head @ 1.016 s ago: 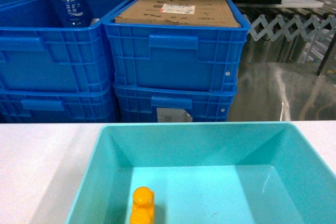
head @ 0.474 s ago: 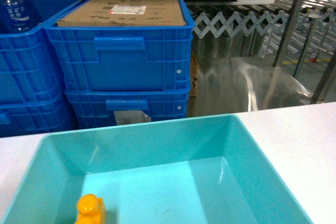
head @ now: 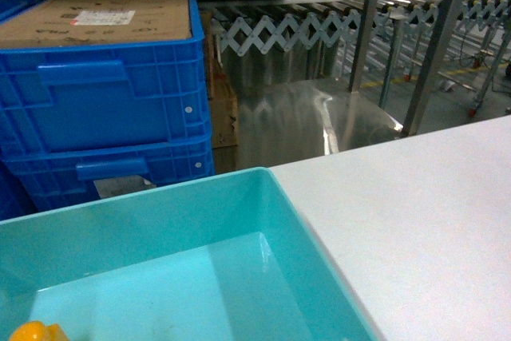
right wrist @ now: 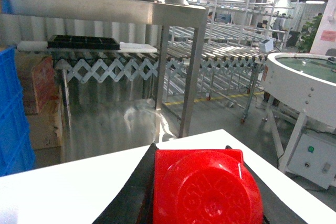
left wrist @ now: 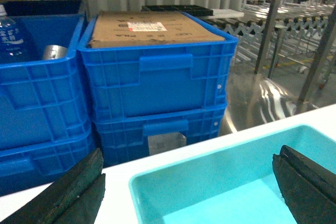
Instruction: Pick red block from blue box to shelf
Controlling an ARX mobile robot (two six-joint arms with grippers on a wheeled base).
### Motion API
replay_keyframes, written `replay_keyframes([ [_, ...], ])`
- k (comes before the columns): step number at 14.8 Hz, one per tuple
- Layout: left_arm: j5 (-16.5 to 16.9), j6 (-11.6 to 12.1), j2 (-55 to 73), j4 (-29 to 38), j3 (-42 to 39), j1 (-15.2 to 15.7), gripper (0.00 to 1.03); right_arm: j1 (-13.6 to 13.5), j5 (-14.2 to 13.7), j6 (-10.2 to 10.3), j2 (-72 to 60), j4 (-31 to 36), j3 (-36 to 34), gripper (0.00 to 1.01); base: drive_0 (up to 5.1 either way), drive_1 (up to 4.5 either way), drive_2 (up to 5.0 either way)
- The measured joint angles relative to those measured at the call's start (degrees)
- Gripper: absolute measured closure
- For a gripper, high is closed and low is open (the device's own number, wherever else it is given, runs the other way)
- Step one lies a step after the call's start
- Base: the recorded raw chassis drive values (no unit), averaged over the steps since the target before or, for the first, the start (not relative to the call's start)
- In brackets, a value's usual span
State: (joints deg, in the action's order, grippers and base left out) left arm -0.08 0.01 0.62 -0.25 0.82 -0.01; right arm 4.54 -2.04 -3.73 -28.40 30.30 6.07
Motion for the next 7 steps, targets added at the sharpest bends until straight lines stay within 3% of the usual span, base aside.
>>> replay_keyframes([
  [5, 0.07, 0.0, 0.0, 0.2, 0.0, 0.0, 0.05, -0.02, -0.09, -0.22, 0.02, -0.02, 0.09, 0.74, -1.5, -5.35, 2.3],
  [7, 0.04, 0.0, 0.0, 0.35, 0.0, 0.0, 0.05, -0.02, -0.09, -0.22, 0.13, 0.04, 0.09, 0.74, -1.5, -1.48, -1.5],
])
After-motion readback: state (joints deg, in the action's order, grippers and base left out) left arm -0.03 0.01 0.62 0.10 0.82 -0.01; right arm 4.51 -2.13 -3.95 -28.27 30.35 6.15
